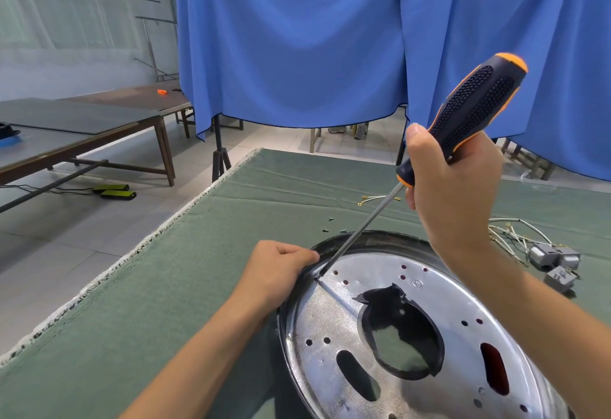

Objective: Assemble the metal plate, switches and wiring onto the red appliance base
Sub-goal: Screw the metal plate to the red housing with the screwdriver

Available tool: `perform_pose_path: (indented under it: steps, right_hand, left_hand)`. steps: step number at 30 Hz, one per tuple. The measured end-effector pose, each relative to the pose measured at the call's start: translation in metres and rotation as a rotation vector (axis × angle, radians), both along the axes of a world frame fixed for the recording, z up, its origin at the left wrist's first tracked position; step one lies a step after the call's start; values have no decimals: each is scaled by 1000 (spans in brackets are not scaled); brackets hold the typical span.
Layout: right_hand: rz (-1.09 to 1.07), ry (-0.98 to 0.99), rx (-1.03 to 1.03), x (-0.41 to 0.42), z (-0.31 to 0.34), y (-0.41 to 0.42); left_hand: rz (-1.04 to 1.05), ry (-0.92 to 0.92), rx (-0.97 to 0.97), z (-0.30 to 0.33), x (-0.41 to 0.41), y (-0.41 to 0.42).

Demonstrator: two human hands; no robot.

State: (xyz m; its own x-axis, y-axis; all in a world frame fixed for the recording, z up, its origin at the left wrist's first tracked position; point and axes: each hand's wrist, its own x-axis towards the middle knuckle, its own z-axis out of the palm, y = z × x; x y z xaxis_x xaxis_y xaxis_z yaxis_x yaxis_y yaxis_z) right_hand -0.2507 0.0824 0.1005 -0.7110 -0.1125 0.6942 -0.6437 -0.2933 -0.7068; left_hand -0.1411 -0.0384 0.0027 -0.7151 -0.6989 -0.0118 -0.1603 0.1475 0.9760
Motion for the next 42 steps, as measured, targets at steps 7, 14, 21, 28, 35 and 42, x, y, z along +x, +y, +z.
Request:
perform_pose_path:
  steps: [7, 14, 21, 28, 35, 42]
  right_hand:
    - [-15, 58, 63, 1, -3, -3]
    - [-90, 273, 142, 11, 1, -13]
    - [-81, 319, 181, 18, 7, -21]
    - [-105, 291, 178, 15, 9, -16]
    - [-113, 284, 132, 16, 16, -11]
    - [-109, 253, 115, 17, 19, -7]
  left_hand:
    - [-12, 7, 30, 0, 0, 1]
    - [-8, 16, 36, 1, -1, 2]
    - [-60, -8, 50, 5, 9, -1]
    - [14, -40, -224, 11, 15, 6]
    - [17, -39, -235, 6, 14, 3]
    - [8, -44, -202, 5, 17, 1]
